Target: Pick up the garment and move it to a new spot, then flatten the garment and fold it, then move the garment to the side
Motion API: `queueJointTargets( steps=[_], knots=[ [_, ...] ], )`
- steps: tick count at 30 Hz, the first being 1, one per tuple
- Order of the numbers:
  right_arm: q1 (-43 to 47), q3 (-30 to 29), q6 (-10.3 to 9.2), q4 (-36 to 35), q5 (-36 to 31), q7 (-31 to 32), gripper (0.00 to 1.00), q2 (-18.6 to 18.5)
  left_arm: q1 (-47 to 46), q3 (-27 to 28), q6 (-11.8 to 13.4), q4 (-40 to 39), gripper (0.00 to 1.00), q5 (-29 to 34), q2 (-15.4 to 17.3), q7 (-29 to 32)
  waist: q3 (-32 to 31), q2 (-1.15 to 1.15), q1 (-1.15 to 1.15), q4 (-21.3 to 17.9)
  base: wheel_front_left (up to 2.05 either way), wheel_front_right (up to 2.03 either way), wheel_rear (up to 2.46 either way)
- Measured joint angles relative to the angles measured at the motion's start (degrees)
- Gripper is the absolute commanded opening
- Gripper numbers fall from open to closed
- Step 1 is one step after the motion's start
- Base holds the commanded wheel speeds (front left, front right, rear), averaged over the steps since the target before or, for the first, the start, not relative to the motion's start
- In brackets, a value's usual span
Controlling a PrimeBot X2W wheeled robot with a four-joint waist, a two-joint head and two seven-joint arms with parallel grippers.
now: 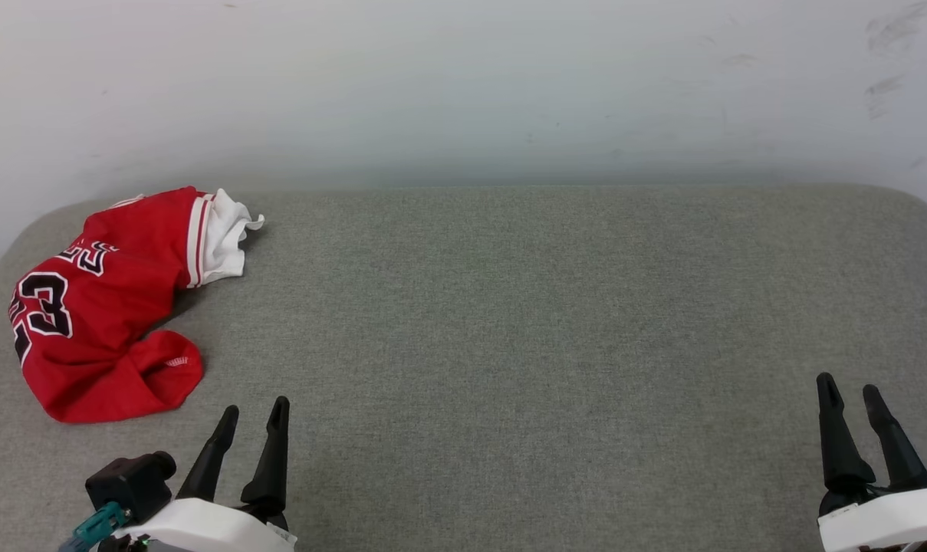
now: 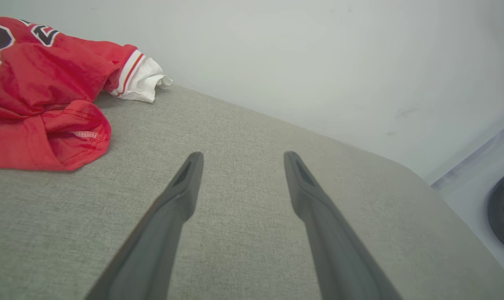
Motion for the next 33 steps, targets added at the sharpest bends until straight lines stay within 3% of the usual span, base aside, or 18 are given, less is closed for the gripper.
queueJointTargets(
  steps=[20,33],
  knots=[
    [1.8,-1.9,0.0,-1.4,-16.8,-3.0,1.0,-0.3,1.3,-1.3,0.8,-1.8,1.0,11.0,1.5,-3.0,0.2,0.0,0.0,-0.6,0.0,0.0,0.0],
    [2.8,-2.3,0.0,-2.4,-24.0,-4.6,1.0,-0.5,2.5,0.7,-0.5,-2.0,1.0,15.3,0.1,-4.6,0.2,0.0,0.0,-0.9,0.0,0.0,0.0]
  ],
)
